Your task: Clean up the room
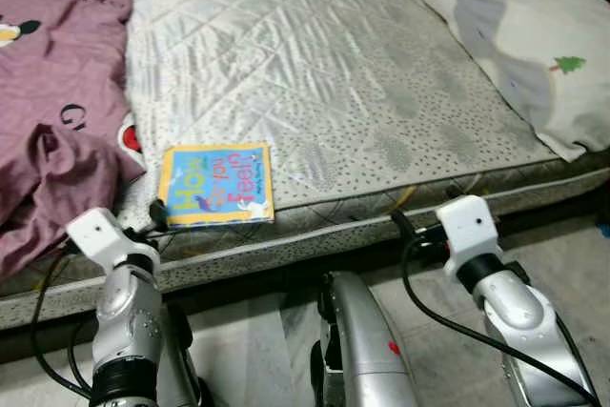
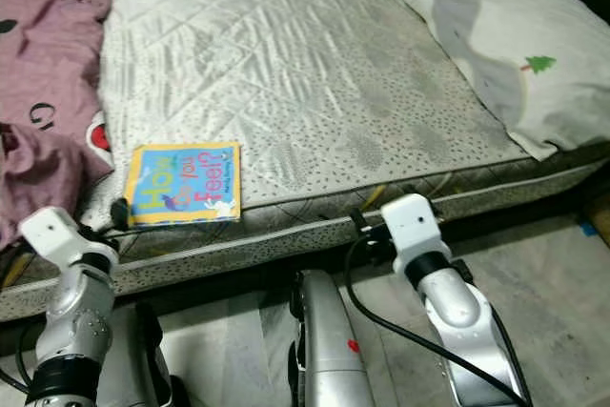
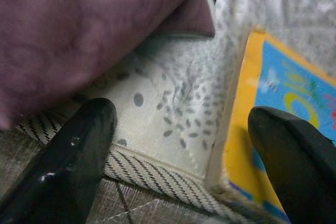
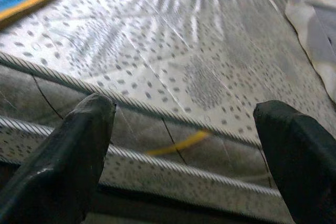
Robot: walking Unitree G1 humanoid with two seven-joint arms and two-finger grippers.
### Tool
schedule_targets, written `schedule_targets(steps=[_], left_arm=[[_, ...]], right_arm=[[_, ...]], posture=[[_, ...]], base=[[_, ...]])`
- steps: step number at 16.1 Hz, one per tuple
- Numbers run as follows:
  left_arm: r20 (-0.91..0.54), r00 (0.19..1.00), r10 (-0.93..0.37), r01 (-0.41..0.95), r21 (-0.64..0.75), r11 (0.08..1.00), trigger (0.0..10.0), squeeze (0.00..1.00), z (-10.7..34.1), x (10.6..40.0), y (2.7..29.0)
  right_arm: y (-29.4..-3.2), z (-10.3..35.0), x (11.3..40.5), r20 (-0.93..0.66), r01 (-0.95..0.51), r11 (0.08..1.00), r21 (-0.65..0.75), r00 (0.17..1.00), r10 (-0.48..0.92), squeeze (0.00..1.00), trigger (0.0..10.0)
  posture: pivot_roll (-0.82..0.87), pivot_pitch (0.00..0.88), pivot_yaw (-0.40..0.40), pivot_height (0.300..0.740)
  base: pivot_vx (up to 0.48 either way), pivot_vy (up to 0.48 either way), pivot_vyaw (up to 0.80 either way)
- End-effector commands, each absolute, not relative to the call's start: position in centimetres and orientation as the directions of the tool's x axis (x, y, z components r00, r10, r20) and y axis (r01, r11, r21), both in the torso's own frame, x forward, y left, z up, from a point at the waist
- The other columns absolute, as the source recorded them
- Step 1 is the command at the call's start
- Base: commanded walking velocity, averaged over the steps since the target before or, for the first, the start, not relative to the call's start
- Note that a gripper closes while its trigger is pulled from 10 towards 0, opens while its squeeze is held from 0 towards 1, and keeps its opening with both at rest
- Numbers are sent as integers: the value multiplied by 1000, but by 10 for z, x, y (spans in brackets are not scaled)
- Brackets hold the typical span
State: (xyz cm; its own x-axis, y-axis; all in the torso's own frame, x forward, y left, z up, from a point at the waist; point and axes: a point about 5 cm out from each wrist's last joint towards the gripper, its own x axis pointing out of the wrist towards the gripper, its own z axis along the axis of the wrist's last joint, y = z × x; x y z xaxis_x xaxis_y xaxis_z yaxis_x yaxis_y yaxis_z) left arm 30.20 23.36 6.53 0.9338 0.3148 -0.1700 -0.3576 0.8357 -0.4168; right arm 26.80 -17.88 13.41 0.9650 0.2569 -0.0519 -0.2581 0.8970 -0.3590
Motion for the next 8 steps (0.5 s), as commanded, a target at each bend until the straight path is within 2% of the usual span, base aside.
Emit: schedule_targets(steps=[1,6,8], left_arm=[[-240,927,290,-367,-408,836,10000,0,51,302,234],[-279,941,194,-297,-401,866,10000,0,55,326,230],[-259,959,117,-231,-469,852,10000,0,63,339,217]], right_arm=[[-180,134,269,-53,-261,892,-369,964,260,0,10000],[-192,140,270,-31,-208,893,-399,976,214,0,10000],[-191,140,269,-28,-210,892,-400,976,217,0,10000]], posture=[[-176,186,-115,514],[-221,185,-103,514],[-224,183,-107,514]], base=[[0,0,0],[0,0,0],[0,0,0]])
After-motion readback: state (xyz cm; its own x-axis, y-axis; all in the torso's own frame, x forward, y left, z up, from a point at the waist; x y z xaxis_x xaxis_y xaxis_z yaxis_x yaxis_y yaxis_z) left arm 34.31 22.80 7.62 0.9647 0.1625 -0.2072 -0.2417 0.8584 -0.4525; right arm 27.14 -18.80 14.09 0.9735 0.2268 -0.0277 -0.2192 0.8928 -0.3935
